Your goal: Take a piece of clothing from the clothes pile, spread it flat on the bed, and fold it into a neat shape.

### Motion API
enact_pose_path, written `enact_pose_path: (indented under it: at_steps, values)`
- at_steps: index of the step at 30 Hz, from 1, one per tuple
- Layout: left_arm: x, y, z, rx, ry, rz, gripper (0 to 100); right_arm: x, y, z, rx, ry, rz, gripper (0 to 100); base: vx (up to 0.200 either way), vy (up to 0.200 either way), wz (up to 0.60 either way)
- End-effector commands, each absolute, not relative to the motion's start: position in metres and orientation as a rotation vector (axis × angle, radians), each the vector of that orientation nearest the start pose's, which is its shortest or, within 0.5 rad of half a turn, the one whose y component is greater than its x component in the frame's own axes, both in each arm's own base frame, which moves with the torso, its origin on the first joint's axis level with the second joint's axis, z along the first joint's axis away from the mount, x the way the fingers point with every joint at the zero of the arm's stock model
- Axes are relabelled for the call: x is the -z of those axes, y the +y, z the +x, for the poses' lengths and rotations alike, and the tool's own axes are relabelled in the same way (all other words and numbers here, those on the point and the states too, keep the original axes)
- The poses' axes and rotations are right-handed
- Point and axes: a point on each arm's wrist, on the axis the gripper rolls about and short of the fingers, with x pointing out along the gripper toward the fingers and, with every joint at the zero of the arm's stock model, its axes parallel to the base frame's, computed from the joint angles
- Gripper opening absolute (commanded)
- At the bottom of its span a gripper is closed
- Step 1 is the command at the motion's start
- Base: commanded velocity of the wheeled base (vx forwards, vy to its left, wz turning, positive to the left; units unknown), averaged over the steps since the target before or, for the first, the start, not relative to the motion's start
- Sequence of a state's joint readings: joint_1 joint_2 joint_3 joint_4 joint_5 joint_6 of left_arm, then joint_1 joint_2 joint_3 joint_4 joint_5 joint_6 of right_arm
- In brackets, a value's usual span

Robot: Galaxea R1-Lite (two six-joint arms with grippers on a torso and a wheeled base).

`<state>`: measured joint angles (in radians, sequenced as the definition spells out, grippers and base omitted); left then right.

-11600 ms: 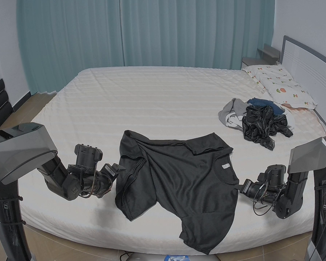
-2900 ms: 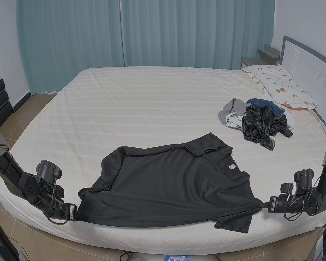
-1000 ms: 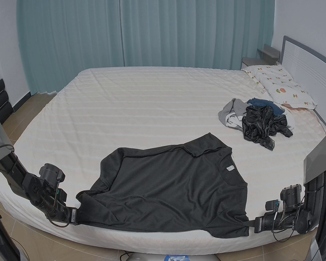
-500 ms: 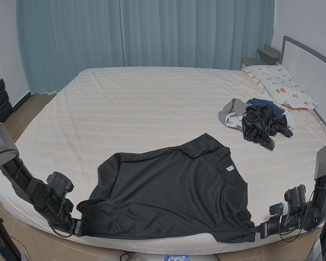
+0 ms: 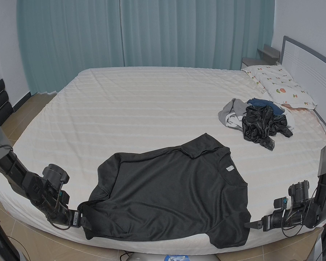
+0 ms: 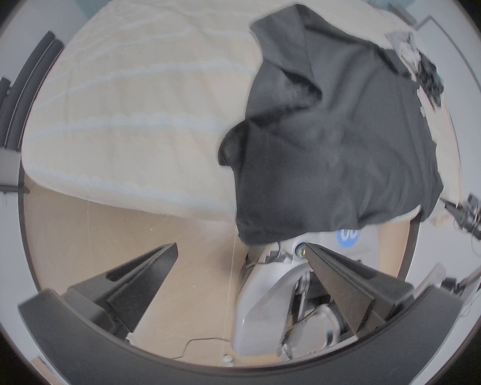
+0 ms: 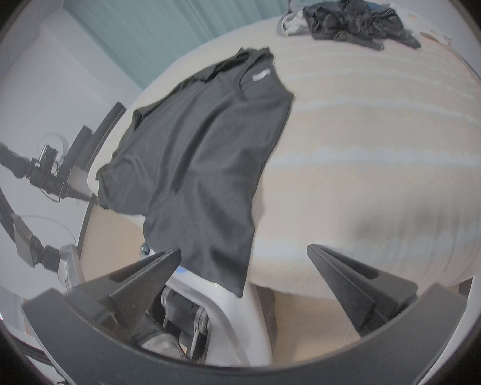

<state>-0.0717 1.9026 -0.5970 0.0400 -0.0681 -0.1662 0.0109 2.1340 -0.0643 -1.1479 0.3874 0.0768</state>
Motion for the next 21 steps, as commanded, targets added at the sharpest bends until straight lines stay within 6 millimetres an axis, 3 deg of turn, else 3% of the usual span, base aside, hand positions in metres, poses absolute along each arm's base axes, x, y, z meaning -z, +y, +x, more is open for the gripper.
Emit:
enact_pose_path:
  at_steps: [1,3,5,6,8,9,13,21]
  values:
    - [-0.060,-0.016,0.264,-0.031,1.210,-0.291,100,0.000,0.008,0.229,-0.277,0.809,0.371,100,0.000,0.000,0.00]
    - [-0.062,-0.019,0.278,-0.041,1.188,-0.378,100,0.000,0.011,0.235,-0.266,0.809,0.427,100,0.000,0.000,0.00]
    - [-0.062,-0.020,0.279,-0.043,1.185,-0.386,100,0.000,0.011,0.236,-0.264,0.810,0.431,100,0.000,0.000,0.00]
    - [-0.062,-0.028,0.313,-0.061,1.094,-0.546,100,0.003,0.017,0.244,-0.256,0.817,0.502,100,0.000,0.000,0.00]
    - [-0.061,-0.029,0.318,-0.064,1.084,-0.562,100,0.003,0.018,0.244,-0.257,0.818,0.510,100,0.000,0.000,0.00]
    - [-0.053,-0.035,0.336,-0.076,1.044,-0.607,100,0.004,0.022,0.246,-0.257,0.823,0.546,100,0.000,0.000,0.00]
    - [-0.037,-0.042,0.371,-0.060,0.979,-0.639,100,0.009,0.029,0.249,-0.270,0.821,0.589,100,0.000,0.000,0.00]
    - [-0.005,-0.046,0.413,-0.075,0.905,-0.622,100,0.012,0.029,0.249,-0.269,0.814,0.592,100,0.000,0.000,0.00]
